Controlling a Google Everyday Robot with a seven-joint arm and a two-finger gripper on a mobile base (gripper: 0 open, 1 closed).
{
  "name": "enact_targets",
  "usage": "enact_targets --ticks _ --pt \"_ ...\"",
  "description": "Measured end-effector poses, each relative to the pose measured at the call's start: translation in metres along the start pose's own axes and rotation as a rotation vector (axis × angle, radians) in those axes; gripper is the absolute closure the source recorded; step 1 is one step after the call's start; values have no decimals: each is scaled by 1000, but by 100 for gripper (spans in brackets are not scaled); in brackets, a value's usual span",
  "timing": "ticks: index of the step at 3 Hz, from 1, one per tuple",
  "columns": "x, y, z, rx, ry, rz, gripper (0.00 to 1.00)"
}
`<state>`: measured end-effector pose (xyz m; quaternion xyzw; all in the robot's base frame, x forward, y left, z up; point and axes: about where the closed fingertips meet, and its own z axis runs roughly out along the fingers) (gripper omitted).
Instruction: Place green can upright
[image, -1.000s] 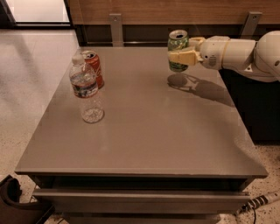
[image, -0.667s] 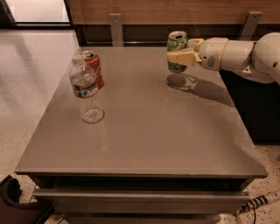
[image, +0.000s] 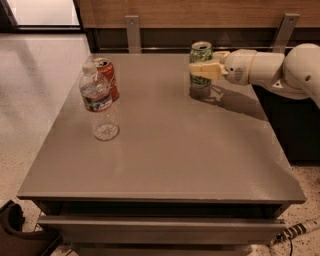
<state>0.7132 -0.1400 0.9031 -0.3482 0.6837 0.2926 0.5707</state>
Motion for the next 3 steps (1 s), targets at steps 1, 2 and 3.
enact_targets --ticks 1,2,3 --pt "14 -2 5 -20 -19 44 100" --pt "36 -4 6 -36 -68 86 100" --pt "42 -6 5 -35 -79 107 100"
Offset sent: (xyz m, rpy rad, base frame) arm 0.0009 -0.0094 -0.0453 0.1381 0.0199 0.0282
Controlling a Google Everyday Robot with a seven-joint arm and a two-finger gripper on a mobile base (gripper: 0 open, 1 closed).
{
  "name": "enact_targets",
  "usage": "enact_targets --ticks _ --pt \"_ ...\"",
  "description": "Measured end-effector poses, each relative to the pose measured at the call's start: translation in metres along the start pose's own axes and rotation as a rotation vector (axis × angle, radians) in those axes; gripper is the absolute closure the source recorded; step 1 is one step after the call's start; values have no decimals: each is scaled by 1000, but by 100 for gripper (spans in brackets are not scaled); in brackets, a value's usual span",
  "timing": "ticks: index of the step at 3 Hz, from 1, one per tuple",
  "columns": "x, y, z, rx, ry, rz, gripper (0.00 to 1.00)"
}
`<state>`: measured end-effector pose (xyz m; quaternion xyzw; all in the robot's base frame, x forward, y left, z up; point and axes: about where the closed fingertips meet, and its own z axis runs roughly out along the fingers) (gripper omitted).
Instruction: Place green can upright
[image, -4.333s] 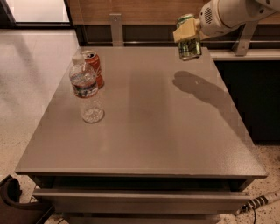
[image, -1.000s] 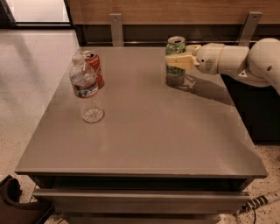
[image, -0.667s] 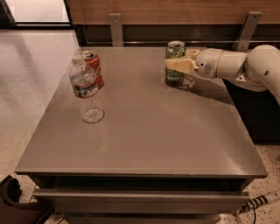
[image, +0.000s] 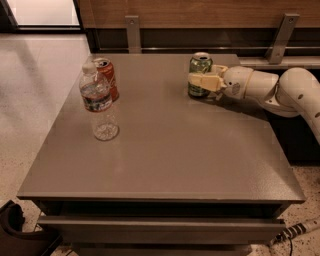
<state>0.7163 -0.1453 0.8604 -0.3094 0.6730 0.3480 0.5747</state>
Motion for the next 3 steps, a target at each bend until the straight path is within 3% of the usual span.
enact_targets --ticks 3 --pt "-3 1 0 -1 0 0 28"
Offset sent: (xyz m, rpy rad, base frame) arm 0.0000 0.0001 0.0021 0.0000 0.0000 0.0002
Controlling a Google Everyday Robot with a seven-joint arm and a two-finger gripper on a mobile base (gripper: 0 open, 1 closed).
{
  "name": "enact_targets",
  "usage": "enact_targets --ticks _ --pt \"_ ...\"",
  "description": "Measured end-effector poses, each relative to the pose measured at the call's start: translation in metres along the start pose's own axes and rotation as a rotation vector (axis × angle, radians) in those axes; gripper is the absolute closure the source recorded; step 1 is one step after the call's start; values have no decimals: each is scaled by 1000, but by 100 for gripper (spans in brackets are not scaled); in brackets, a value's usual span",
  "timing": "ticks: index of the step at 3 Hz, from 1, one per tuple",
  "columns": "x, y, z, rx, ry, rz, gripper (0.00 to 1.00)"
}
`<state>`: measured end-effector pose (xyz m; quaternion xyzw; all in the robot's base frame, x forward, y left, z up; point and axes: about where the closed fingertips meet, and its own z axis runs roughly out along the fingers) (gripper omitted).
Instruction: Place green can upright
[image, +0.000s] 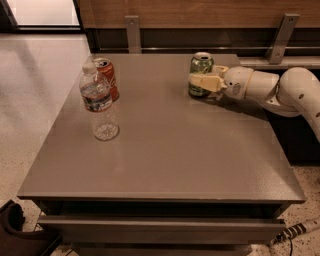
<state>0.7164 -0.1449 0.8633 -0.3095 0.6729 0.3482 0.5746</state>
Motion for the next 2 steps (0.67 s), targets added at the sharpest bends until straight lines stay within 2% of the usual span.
enact_targets --ticks 1,2 --pt "0 0 0 0 0 0 4" --pt "0 1 2 -3 0 0 0"
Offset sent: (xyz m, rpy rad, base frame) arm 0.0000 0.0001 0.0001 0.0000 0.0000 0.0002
